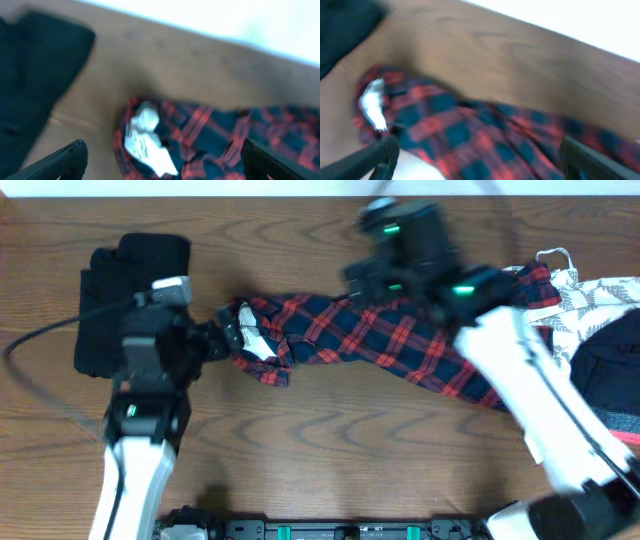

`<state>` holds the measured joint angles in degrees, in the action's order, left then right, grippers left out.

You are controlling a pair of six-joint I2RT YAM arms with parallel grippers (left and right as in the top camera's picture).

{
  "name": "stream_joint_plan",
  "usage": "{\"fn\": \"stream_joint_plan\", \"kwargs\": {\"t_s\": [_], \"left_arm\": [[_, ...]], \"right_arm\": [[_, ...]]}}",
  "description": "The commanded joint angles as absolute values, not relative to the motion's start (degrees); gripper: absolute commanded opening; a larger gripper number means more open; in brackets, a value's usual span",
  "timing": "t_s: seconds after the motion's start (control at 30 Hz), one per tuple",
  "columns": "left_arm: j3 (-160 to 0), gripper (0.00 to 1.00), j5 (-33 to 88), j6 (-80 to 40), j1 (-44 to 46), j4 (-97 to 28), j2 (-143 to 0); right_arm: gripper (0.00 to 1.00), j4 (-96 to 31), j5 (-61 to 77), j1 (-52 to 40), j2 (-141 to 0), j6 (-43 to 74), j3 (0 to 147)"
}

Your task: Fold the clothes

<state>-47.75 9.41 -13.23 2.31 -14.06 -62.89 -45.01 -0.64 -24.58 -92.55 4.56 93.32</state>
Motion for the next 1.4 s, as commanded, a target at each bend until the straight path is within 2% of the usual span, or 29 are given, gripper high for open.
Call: {"fn": "stream_joint_plan", "kwargs": {"t_s": [0.0,0.23,0.47,0.6,0.97,1.37], "left_arm": [[-49.95,0.98,15.77,-11.27,2.39,-13.74,-72.34],[-50.87,0.98,23.42,-10.15,2.42,-8.56,-85.58],[-50.87,0.98,26.55,-10.15,3.97,-2.31,-89.65],[-50.87,0.98,26.33,-10.15,4.95,0.47,-90.94],[-50.87,0.98,26.33,-10.17,5.06,1.87,-94.89],[-50.87,0.99,26.37,-12.45,5.61,11.11,-97.41]], "right_arm": [[0.99,-51.29,-4.03,-18.33,-90.21,13.34,93.86],[0.99,-64.29,-0.08,-6.37,-90.13,15.84,93.60],[0.99,-73.32,0.89,-1.65,-90.13,15.81,92.82],[0.99,-73.41,0.93,0.67,-90.13,15.84,90.21],[0.99,-73.08,1.58,1.76,-90.13,15.62,83.42],[0.99,-78.24,1.54,1.96,-90.11,16.08,81.56]]}}
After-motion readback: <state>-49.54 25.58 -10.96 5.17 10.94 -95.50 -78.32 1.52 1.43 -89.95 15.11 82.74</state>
